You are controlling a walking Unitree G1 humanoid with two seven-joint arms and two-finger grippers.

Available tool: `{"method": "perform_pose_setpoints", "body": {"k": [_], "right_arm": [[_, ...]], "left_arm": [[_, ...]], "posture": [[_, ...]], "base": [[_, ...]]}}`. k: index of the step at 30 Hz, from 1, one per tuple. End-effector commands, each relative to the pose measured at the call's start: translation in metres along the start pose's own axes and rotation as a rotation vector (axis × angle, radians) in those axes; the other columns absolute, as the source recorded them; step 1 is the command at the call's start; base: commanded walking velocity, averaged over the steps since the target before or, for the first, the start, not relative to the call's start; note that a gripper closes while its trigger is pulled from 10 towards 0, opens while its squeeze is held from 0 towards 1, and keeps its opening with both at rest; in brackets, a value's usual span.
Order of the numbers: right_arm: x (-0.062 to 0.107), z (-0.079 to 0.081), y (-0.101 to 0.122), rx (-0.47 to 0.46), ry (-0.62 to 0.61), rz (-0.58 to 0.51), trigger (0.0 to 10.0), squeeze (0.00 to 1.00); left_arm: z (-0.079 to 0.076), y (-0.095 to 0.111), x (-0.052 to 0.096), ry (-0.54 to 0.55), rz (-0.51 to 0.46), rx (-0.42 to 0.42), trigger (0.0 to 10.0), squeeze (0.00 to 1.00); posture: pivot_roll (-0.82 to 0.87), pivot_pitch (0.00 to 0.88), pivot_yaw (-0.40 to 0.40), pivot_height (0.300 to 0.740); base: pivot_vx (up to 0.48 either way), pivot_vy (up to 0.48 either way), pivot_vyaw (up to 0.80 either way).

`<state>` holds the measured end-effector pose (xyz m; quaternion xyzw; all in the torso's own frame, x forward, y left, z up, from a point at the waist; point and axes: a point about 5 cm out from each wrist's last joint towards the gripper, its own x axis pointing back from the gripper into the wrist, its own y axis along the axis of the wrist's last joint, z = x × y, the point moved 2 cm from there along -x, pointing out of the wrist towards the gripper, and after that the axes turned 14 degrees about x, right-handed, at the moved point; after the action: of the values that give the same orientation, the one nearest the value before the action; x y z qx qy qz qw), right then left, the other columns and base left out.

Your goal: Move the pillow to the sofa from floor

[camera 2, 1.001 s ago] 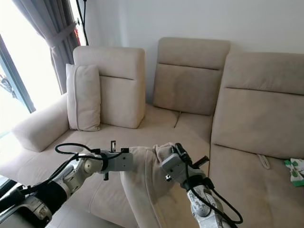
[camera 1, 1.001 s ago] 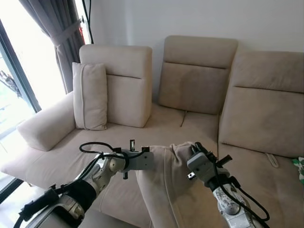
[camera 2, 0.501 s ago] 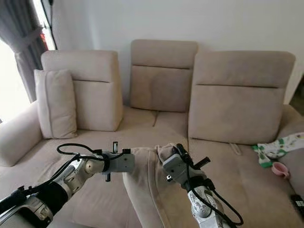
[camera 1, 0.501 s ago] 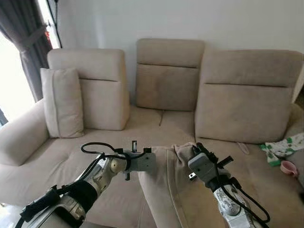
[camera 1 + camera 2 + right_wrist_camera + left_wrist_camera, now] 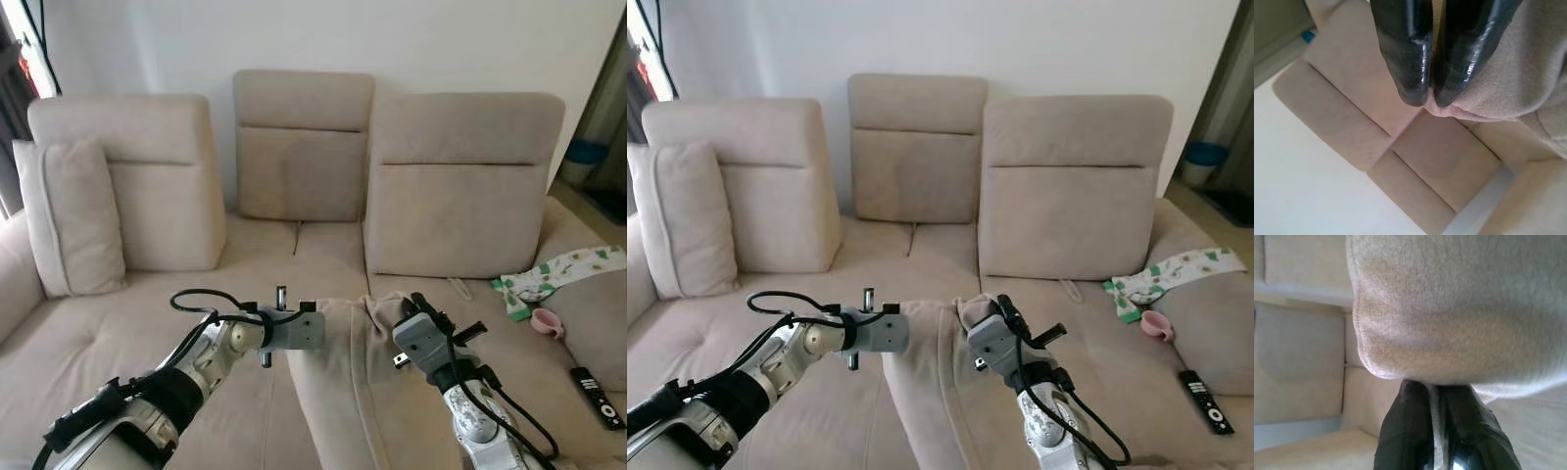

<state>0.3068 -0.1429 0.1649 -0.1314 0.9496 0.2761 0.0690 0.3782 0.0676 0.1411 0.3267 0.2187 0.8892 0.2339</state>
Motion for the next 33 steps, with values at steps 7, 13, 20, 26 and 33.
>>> {"method": "perform_pose_setpoints", "body": {"k": [7,13,20,26,33], "right_arm": [[-0.003,-0.001,0.022,0.003,-0.005,-0.099,10.0,0.0],[-0.003,-0.003,0.022,0.01,-0.006,-0.101,10.0,0.0],[-0.003,-0.004,0.023,0.013,-0.011,-0.103,10.0,0.0],[-0.003,-0.004,0.023,0.015,-0.011,-0.104,10.0,0.0],[-0.003,-0.004,0.023,0.016,-0.012,-0.103,10.0,0.0]], "left_arm": [[-0.003,0.028,-0.001,-0.012,-0.147,-0.038,10.0,0.0],[-0.006,0.031,-0.001,-0.03,-0.164,-0.047,10.0,0.0],[-0.007,0.032,-0.001,-0.033,-0.171,-0.051,10.0,0.0],[-0.007,0.032,-0.001,-0.033,-0.177,-0.056,10.0,0.0],[-0.007,0.032,-0.001,-0.033,-0.18,-0.059,10.0,0.0]], "posture": [[-0.14,0.0,0.035,0.74],[-0.15,0.0,0.034,0.74],[-0.15,0.0,0.033,0.74],[-0.15,0.0,0.035,0.74],[-0.15,0.0,0.036,0.74]], "base": [[0.0,0.0,0.0],[0.213,0.0,0.0],[0.303,0.0,0.0],[0.326,0.0,0.0],[0.327,0.0,0.0]]}}
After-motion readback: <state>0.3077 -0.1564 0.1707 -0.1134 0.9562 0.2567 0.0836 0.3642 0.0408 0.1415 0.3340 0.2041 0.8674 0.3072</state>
